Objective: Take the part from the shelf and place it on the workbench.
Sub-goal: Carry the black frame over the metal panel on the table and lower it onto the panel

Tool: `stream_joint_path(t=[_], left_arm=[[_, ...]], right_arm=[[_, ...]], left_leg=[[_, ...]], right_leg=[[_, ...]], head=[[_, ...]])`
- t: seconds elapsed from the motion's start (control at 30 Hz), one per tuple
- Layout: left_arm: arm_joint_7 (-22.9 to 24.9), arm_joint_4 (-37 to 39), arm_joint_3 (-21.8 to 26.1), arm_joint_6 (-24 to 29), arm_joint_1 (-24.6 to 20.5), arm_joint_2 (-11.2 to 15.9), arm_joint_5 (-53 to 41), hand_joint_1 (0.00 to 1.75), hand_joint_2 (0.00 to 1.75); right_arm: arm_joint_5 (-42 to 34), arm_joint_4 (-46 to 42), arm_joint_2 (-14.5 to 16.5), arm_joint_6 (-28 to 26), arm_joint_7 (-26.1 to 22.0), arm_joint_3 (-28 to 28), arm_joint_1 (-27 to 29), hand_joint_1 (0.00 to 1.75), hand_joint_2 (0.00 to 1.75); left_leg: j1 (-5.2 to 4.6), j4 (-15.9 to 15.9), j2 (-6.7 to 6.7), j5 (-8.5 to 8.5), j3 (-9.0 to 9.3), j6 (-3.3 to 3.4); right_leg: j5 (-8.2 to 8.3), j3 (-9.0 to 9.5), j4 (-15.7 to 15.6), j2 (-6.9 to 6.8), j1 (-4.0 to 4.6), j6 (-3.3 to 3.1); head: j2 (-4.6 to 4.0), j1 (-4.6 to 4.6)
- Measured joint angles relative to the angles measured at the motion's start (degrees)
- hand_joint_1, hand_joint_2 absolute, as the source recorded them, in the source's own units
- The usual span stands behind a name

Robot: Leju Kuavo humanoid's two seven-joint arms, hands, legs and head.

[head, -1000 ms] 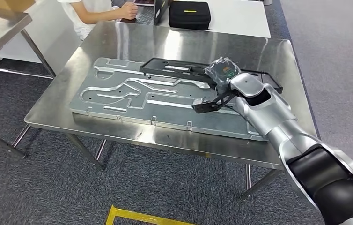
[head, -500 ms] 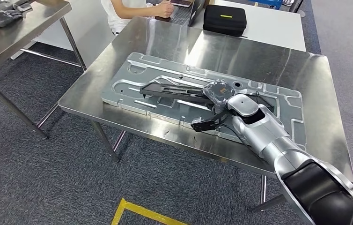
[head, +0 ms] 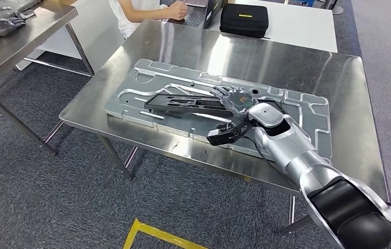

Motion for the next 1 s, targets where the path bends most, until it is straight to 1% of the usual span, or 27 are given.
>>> stream_joint_path(t=[0.1, 0.43, 0.6, 0.63, 0.67, 0.7, 0.73, 0.77, 0.83, 0.87, 0.9, 0.93, 0.97, 1.0], left_arm=[[0.0, 0.0, 0.3, 0.1, 0.0, 0.0, -0.1, 0.0, 0.0], [-0.3, 0.0, 0.8, -0.5, 0.0, 0.0, -0.6, 0.0, 0.0], [-0.8, 0.0, 1.4, -0.8, 0.1, 0.0, -1.0, 0.0, 0.0], [-0.9, 0.0, 1.5, -0.9, 0.1, 0.0, -1.1, 0.0, 0.0], [-0.9, 0.0, 1.6, -1.0, 0.1, 0.0, -1.1, 0.0, 0.0], [-1.0, 0.0, 1.7, -1.1, 0.1, 0.0, -1.2, 0.0, 0.0], [-1.0, 0.0, 1.7, -1.2, 0.0, -0.1, -1.2, 0.0, 0.0], [-1.0, 0.0, 1.7, -1.3, 0.0, -0.1, -1.2, 0.0, 0.0], [-1.0, 0.0, 1.8, -1.3, 0.0, -0.1, -1.2, 0.0, 0.0], [-1.0, 0.0, 1.8, -1.4, 0.1, -0.1, -1.2, 0.0, 0.0], [-1.0, 0.0, 1.8, -1.4, 0.1, -0.1, -1.2, 0.0, 0.0], [-1.0, 0.0, 1.8, -1.4, 0.1, -0.1, -1.2, 0.0, 0.0], [-1.0, 0.0, 1.8, -1.5, 0.1, -0.1, -1.2, 0.0, 0.0], [-1.0, 0.0, 1.8, -1.5, 0.0, -0.1, -1.2, 0.0, 0.0]], right_arm=[[0.0, 0.0, 0.0, 0.1, 0.0, -0.2, 0.0, 0.0, 0.0], [0.2, 0.0, -0.1, 0.2, -0.2, -1.2, -0.2, 0.0, 0.0], [0.2, 0.0, -0.2, 0.7, -0.8, -1.3, -0.3, 0.0, 0.0], [0.2, 0.0, -0.2, 0.7, -0.8, -1.3, -0.3, 0.0, 0.0], [0.2, 0.0, -0.3, 0.8, -0.9, -1.3, -0.3, 0.0, 0.0], [0.2, 0.0, -0.5, 0.8, -0.9, -1.3, -0.3, 0.0, 0.0], [0.2, -0.1, -0.7, 0.8, -1.0, -1.3, -0.4, 0.0, 0.0], [0.2, -0.1, -0.9, 0.8, -1.0, -1.3, -0.4, 0.0, 0.0], [0.2, 0.0, -1.3, 0.8, -1.0, -1.3, -0.3, 0.0, 0.0], [0.3, 0.0, -1.4, 0.8, -1.0, -1.3, -0.2, 0.0, 0.0], [0.3, 0.0, -1.6, 0.8, -1.0, -1.3, -0.1, 0.0, 0.0], [0.3, 0.0, -1.6, 0.8, -1.0, -1.3, -0.1, 0.0, 0.0], [0.3, 0.0, -1.7, 0.8, -1.0, -1.3, 0.0, 0.0, 0.0], [0.3, 0.0, -1.7, 0.8, -1.0, -1.3, -0.1, 0.0, 0.0]], left_leg=[[0.05, -0.1, -0.01, 0.08, -0.01, -0.13], [-0.08, 0.1, 0.0, 0.04, -0.14, -0.14], [-0.24, 0.8, 0.02, -0.31, -0.46, 0.53], [-0.27, 0.8, 0.02, -0.2, -0.44, 0.65], [-0.06, 0.4, 0.06, 0.08, -0.29, 0.81], [0.13, -0.1, 0.16, 0.49, -0.09, 0.95], [0.35, -0.7, 0.26, 1.0, 0.09, 1.18], [0.56, -1.2, 0.37, 1.39, 0.17, 1.36], [0.56, -1.4, 0.51, 1.8, -0.16, 1.55], [0.58, -1.3, 0.55, 1.91, -0.46, 1.48], [0.65, -1.2, 0.58, 2.06, -0.81, 1.36], [0.77, -0.9, 0.59, 2.23, -1.23, 1.19], [0.94, -0.6, 0.58, 2.4, -1.68, 0.96], [1.1, -0.3, 0.57, 2.55, -2.15, 0.66]], right_leg=[[0.02, -0.02, 0.0, -0.01, 0.05, -0.04], [0.06, -0.01, 0.0, -0.01, 0.1, 0.02], [0.12, -0.03, 0.0, -0.01, -0.27, 0.54], [0.23, 0.03, -0.1, 0.01, -0.28, 0.72], [0.28, 0.08, -0.2, 0.04, -0.22, 0.92], [-0.07, 0.07, 0.0, 0.04, -0.18, 1.12], [-1.18, -0.24, 1.0, 0.01, -0.16, 1.32], [-3.08, -0.95, 3.1, -0.04, -0.16, 1.49], [-7.61, -3.24, 9.7, -0.16, -0.43, 1.88], [-8.98, -4.13, 12.7, -0.19, -0.63, 2.12], [-9.25, -4.23, 13.9, -0.23, -0.87, 2.37], [-8.48, -3.28, 13.0, -0.27, -1.13, 2.63], [-6.99, -1.25, 10.1, -0.3, -1.4, 2.9], [-5.81, 1.16, 6.0, -0.24, -1.65, 3.16]], head=[[0.0, 0.0], [0.0, 0.0], [0.0, 0.0], [0.0, 0.0], [0.0, 0.01], [0.0, 0.01], [0.0, 0.02], [0.0, 0.05], [0.0, 0.07], [0.0, 0.07], [0.0, 0.06], [0.0, 0.07], [0.0, 0.06], [0.0, 0.07]])
